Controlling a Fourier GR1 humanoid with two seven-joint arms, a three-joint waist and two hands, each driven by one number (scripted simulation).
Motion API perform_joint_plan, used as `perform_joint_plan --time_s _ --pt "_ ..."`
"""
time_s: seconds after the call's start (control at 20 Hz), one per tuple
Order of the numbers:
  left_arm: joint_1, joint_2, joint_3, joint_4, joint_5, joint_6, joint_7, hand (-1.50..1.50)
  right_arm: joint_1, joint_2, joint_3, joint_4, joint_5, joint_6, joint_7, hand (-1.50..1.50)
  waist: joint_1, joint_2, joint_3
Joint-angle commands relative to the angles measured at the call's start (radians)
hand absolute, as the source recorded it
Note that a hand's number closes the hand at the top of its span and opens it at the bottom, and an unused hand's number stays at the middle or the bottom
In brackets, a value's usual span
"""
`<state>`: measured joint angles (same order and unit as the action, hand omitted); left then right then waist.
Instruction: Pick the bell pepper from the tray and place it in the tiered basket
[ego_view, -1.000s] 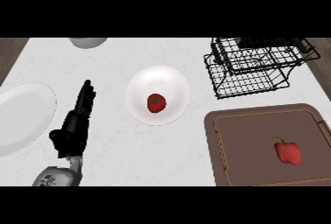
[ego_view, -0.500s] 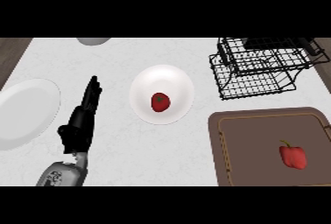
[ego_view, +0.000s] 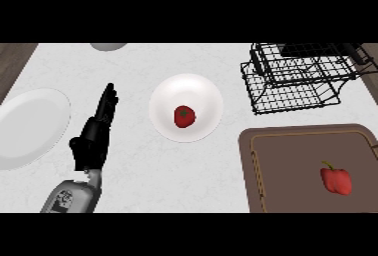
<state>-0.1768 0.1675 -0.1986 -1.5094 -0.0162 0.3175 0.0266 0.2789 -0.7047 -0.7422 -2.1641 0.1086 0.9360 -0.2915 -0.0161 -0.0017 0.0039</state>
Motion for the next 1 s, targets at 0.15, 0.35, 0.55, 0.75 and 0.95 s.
perform_joint_plan --time_s 0.15,0.35,0.55,0.75,0.95 --pt "0.010 0.009 0.020 0.002 0.009 -0.027 -0.017 0.00 0.145 -0.042 0.079 0.060 0.259 -0.038 -0.310 -1.50 0.003 0.000 -0.001" --pt "0.021 -0.006 0.013 -0.011 -0.007 -0.023 -0.015 0.00 0.169 -0.028 0.167 0.066 0.345 -0.176 -0.319 -1.50 0.010 0.001 -0.003" --pt "0.010 0.001 0.018 -0.038 -0.014 -0.028 0.030 0.00 0.229 -0.070 0.168 0.186 0.452 -0.326 -0.486 -1.50 0.007 0.000 -0.003" --pt "0.034 -0.010 -0.003 -0.101 -0.046 -0.013 0.071 0.00 0.236 -0.033 0.257 0.202 0.540 -0.442 -0.491 -1.50 0.012 0.000 -0.003" --pt "0.044 -0.019 0.028 -0.031 -0.019 -0.045 0.000 0.00 0.217 -0.107 0.208 0.250 0.513 -0.447 -0.571 -1.50 0.011 0.001 -0.004"
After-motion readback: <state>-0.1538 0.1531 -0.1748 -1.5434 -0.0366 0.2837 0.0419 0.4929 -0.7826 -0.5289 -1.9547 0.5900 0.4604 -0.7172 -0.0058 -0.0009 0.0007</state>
